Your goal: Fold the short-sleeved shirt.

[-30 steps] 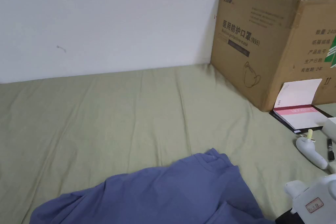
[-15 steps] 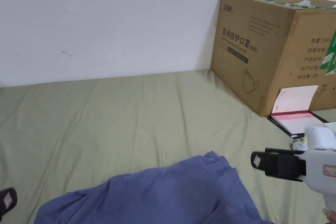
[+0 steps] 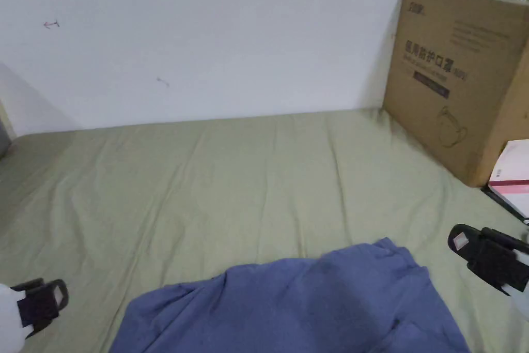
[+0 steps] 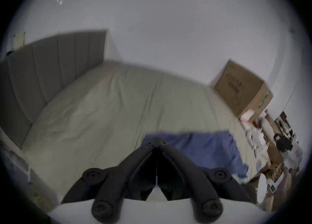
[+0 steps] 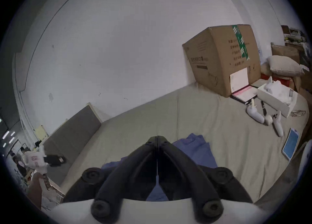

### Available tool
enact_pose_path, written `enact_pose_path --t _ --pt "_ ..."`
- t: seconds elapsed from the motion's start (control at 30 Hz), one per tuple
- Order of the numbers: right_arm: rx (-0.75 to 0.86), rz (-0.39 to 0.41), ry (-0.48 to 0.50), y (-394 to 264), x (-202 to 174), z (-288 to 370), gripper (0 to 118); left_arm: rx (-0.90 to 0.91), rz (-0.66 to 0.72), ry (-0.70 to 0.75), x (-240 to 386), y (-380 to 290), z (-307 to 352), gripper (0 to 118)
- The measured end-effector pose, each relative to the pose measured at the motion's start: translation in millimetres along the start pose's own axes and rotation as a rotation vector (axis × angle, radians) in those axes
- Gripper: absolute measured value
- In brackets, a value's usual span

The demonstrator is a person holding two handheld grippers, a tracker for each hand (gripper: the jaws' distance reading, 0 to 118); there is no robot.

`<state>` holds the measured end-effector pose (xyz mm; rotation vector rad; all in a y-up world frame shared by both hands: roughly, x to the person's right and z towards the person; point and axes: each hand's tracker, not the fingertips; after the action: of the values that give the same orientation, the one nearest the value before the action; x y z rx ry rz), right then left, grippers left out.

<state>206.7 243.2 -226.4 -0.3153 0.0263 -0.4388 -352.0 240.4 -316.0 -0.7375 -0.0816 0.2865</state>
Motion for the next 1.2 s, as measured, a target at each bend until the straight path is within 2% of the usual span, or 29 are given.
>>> enact_pose_path --t 0.03,0.1,0.13,0.2,0.23,0.3,0.37,0.5,0.53,0.57,0.6,0.73,0.87,0.9,0.93,0.97,1.0,1.03,1.07,1.1,1.2 --pt "-0.012 -0.011 0.012 -1.4 -2.3 -0.7 0 -0.145 -0.001 0.022 -9.6 -0.7 -12.1 0" --pt "-0.045 -0.004 0.022 -4.6 -1.4 -4.1 0 -0.288 0.003 0.078 -24.7 -9.6 -30.5 3" --pt "-0.063 0.013 0.021 -6.2 -3.8 -6.9 0 -0.322 0.001 0.077 -31.4 -16.2 -38.4 20" --pt "-0.094 0.049 0.019 -9.6 -4.6 -11.1 0 -0.406 0.014 0.063 -41.6 -25.9 -57.8 105" --pt "-0.100 0.053 0.015 -11.7 -4.9 -12.4 0 -0.449 0.019 0.071 -48.5 -37.4 -66.1 111" --pt "-0.120 0.039 0.023 -14.7 -5.0 -16.3 0 -0.433 0.007 0.058 -48.8 -49.7 -79.6 108" --pt "-0.144 -0.004 0.035 -18.8 -2.0 -19.1 0 -0.449 -0.024 0.111 -53.0 -60.9 -100.6 108" --pt "-0.184 -0.033 0.019 -25.0 3.4 -20.7 0 -0.427 -0.171 0.148 -49.5 -83.2 -126.2 99" --pt "-0.195 -0.029 0.010 -26.3 5.8 -20.1 0 -0.422 -0.196 0.113 -45.3 -86.4 -126.6 80" --pt "-0.206 -0.025 0.002 -27.1 7.7 -19.6 0 -0.425 -0.209 0.101 -41.0 -87.8 -126.8 47" --pt "-0.214 -0.019 -0.007 -27.5 10.2 -18.5 0 -0.420 -0.203 0.076 -34.3 -90.1 -124.2 4" --pt "-0.243 0.009 -0.053 -25.5 28.0 -12.7 0 -0.233 -0.299 -0.033 -8.2 -92.8 -90.9 3" --pt "-0.390 0.069 -0.152 -23.6 60.1 -19.5 0 -0.134 -0.266 -0.031 -3.8 -81.7 -59.2 3" --pt "-0.451 0.085 -0.175 -24.3 71.1 -25.4 4 -0.112 -0.242 -0.050 -1.7 -77.1 -47.0 3" --pt "-0.498 0.102 -0.216 -27.0 87.7 -32.3 17 -0.085 -0.221 -0.059 -1.3 -74.0 -38.2 3" --pt "-0.535 0.107 -0.247 -29.1 97.7 -37.9 42 -0.071 -0.208 -0.066 -1.3 -71.7 -33.3 3" --pt "-0.597 0.098 -0.266 -32.0 109.5 -46.3 85 -0.060 -0.193 -0.068 -1.4 -69.1 -26.3 3" --pt "-0.670 0.080 -0.274 -35.8 120.7 -55.5 99 -0.060 -0.181 -0.070 -1.0 -63.7 -24.6 3" --pt "-0.746 0.055 -0.255 -42.3 128.5 -62.4 99 -0.066 -0.174 -0.073 -0.8 -61.7 -22.4 3" --pt "-0.745 0.008 -0.253 -46.8 137.6 -68.2 99 -0.061 -0.163 -0.075 -0.4 -60.2 -19.5 3" --pt "-0.829 -0.082 -0.296 -58.7 163.6 -85.4 99 -0.056 -0.157 -0.076 0.7 -56.0 -19.8 3"
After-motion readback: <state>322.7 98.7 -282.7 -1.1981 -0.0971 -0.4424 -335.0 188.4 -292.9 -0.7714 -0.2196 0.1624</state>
